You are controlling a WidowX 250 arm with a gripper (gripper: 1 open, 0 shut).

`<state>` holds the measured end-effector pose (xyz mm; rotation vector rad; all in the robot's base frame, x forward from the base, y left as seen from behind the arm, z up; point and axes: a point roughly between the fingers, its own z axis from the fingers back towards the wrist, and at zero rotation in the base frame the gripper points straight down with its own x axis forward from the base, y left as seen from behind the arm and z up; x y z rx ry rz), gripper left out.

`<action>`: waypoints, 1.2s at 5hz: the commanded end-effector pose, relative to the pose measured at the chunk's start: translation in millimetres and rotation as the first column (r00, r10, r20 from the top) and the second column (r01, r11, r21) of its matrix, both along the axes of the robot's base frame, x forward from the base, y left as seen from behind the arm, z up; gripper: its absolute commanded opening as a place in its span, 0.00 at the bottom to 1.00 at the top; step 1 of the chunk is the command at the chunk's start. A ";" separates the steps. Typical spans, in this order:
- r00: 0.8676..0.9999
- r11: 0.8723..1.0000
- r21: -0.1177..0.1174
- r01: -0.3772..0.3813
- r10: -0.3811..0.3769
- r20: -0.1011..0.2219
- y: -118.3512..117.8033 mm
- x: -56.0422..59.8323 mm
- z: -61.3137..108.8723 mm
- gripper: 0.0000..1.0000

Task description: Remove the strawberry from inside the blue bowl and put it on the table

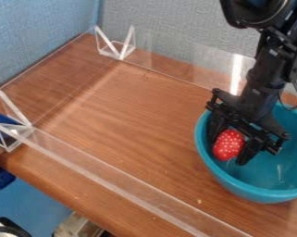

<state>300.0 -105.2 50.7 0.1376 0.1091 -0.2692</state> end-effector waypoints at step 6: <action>0.998 0.999 0.008 0.040 -0.040 0.040 0.1 10.3 7.5 0.00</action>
